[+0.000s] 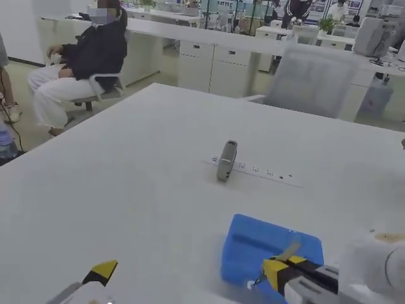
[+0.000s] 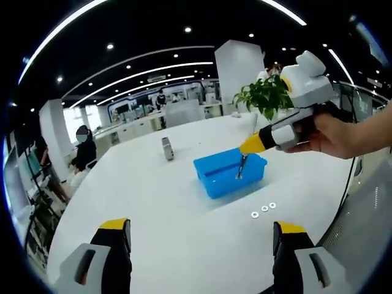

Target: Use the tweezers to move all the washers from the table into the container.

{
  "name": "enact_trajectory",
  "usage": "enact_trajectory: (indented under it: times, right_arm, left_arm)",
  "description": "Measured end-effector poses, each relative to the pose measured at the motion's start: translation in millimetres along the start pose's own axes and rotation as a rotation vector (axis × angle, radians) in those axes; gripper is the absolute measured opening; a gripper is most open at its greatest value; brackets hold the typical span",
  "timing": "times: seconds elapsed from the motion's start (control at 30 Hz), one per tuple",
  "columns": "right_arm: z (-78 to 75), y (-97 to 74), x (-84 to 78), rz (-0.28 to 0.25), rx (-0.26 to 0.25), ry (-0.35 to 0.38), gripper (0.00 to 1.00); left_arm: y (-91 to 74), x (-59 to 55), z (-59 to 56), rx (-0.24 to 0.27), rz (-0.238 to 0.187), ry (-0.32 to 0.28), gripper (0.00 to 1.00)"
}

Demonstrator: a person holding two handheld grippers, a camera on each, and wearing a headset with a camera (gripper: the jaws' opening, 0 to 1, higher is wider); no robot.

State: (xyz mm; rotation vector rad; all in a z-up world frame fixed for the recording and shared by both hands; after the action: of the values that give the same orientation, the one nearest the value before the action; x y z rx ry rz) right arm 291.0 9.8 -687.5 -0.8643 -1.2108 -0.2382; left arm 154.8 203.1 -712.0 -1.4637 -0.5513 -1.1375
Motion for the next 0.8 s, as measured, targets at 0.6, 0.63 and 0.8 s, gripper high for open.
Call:
enact_trajectory:
  times: [0.6, 0.63, 0.8]
  right_arm:
    - [-42.0, 55.2, -11.7, 0.039, -0.098, 0.032, 0.02]
    - [-42.1, 57.4, -13.8, 0.045, -0.098, 0.030, 0.02]
    - [-36.4, 66.2, -23.4, 0.090, -0.081, 0.017, 0.02]
  left_arm:
    - [0.4, -1.3, 1.3, 0.015, 0.021, -0.010, 0.99]
    - [0.4, -1.3, 1.3, 0.016, 0.021, -0.009, 0.99]
    - [0.3, -1.6, 0.5, 0.016, 0.024, 0.002, 0.97]
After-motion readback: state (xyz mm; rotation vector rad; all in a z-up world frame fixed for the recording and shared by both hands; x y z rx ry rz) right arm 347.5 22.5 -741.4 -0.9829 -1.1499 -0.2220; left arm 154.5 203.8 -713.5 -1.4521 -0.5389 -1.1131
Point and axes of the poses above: the centre of the closed fingertips' face, and the gripper's own axes: y roughly forward along the fingers, z roughly to its left, x roughly out of its top, the point moved 10 cm from there along -y, roughly backward along the fingers, and after that the axes turned 2 degrees about -x, right-handed, at the moved point
